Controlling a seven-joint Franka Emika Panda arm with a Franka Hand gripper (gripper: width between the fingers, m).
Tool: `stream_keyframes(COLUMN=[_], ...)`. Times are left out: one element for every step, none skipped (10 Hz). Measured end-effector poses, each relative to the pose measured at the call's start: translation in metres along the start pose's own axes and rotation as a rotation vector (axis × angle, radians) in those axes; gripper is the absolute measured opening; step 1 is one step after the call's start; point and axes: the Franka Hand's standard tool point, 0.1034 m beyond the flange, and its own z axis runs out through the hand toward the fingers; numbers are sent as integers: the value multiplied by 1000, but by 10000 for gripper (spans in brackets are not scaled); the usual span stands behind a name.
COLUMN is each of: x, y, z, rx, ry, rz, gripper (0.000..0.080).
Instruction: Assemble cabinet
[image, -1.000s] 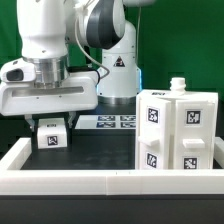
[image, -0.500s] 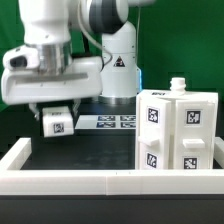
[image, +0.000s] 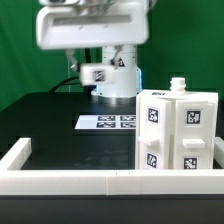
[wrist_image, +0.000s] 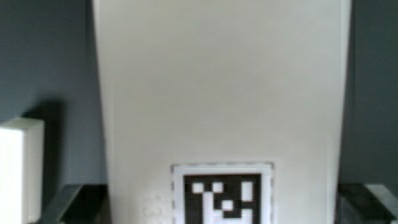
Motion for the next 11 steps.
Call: stream_keyframes(x=[16,33,60,83,100,96,94,94,94,94,92], y=[-18,-39,-59,-71,-80,-77,-75,-76,-76,-76,-75], z=[-15,-27,-34,-35,-31,-30,-30,-28,-28,-27,-24], rx=[-17,-24,-35,-45,-51,-49,-49,-49,-49,-50,-50], ry=[3,-7,-14,-14,-11,-14,-15,-18,-19,-20,-26], rz=[15,81,113,138,139,129,132,130,130,131,110], gripper=[557,557,557,557,557,557,557,557,557,557,557])
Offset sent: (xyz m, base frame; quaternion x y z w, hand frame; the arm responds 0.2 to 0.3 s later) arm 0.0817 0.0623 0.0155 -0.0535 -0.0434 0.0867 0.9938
